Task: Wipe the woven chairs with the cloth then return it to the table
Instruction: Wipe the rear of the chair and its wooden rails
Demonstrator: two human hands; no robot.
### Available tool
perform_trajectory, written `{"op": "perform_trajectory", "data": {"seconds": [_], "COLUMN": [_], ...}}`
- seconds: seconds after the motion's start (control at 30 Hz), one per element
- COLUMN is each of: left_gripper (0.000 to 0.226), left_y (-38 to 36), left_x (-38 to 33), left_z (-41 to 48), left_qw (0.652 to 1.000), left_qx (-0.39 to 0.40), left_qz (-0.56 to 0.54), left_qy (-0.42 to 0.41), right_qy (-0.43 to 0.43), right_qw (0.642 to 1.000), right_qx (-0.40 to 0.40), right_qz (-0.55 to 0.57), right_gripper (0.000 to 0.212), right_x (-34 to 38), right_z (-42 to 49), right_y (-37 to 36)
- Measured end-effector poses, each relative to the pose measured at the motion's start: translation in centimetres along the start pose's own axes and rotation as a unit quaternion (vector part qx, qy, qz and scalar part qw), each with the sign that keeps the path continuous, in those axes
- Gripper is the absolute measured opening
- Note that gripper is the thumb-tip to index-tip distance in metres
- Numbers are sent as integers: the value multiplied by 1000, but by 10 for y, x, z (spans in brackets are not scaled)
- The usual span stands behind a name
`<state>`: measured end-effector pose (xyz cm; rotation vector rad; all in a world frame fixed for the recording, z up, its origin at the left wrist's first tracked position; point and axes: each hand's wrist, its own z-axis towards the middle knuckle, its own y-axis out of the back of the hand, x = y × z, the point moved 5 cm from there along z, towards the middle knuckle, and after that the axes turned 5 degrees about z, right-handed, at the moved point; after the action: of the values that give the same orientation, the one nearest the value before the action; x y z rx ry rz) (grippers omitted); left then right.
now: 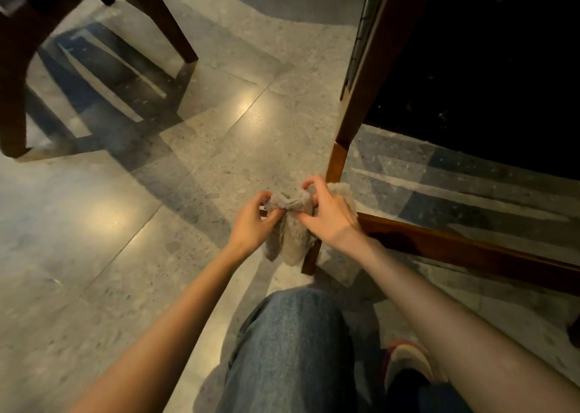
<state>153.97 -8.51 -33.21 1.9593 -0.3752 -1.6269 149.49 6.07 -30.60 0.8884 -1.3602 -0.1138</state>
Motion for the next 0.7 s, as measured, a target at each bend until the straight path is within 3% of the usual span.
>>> {"op": "perform_trajectory", "data": {"seconds": [0.07, 0.2, 0.3, 0.4, 0.7], "left_gripper": [18, 23, 26, 27, 22], "left_y": [16, 48, 85, 129, 293], "left_x": [-2, -10, -35, -73, -231], "left_z": [6, 22, 26, 20, -56], "left_qw": [1000, 998, 995, 992, 989], "left_qx": [-23, -40, -61, -78, -99], "left_qz": [5, 44, 63, 41, -6], "left_qy": [-2, 28, 57, 85, 110], "right_qy": [30, -8, -35, -60, -68], "right_qw": [999, 998, 995, 997, 992], "right_qx": [23, 42, 61, 44, 65], "right_qz": [-6, -51, -67, -26, 82], "right_gripper": [42, 11, 16, 8, 15], "right_x": [16, 37, 81, 134, 335], "right_z": [14, 48, 64, 69, 14], "right_y": [-1, 1, 11, 32, 125]}}
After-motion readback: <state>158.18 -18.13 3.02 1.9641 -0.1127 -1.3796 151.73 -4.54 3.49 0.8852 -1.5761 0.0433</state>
